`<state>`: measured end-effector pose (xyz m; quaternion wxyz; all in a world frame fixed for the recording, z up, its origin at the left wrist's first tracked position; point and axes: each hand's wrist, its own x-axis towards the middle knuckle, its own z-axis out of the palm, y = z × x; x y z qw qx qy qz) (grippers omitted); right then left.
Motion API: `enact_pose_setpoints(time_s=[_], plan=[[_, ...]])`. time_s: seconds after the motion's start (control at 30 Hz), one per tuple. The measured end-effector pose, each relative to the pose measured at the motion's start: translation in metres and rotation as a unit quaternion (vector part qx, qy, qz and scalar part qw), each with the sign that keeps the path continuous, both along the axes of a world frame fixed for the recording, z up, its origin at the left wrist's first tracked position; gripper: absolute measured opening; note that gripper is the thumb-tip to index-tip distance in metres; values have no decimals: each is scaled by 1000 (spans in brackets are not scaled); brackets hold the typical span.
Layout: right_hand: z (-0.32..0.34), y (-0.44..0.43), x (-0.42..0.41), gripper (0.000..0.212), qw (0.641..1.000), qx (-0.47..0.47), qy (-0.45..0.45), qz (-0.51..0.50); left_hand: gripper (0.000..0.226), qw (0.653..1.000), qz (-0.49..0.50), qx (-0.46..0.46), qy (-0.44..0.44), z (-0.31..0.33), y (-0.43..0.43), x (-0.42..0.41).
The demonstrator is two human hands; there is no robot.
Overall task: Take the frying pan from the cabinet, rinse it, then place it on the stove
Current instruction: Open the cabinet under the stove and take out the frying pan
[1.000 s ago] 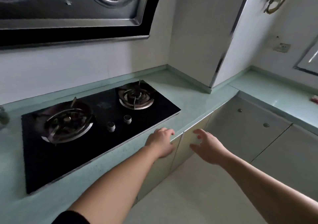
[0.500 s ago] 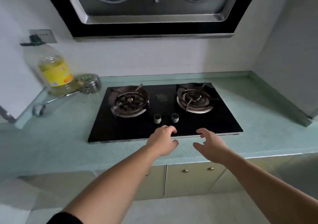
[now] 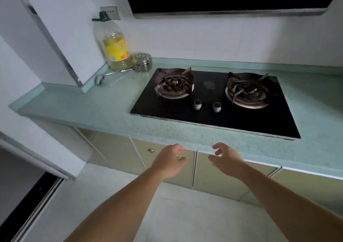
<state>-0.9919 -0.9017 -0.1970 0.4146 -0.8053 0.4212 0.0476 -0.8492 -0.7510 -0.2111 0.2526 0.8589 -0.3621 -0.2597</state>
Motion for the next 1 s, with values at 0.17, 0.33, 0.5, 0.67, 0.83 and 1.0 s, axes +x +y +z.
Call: enact_pose_setpoints(time_s=[0.17, 0.33, 0.5, 0.67, 0.83, 1.0], plan=[[-49, 19, 1, 43, 1000, 5, 11, 0, 34, 998, 57, -5, 40, -58, 7, -2], [-126, 23, 13, 34, 999, -3, -38, -16, 32, 996, 72, -48, 34, -134, -11, 14], [-206, 22, 32, 19, 985, -88, -149, 12, 22, 986, 89, -144, -2, -189, -31, 34], [-263, 15, 56, 13, 955, -162, -243, 53, 17, 965, 79, -247, -25, -227, -52, 54], [-296, 3, 71, 14, 935, -212, -257, 122, 10, 940, 111, -322, 24, -236, -77, 54], [-319, 0, 70, 12, 931, -189, -293, 110, 16, 809, 211, -425, 347, -228, -88, 45]])
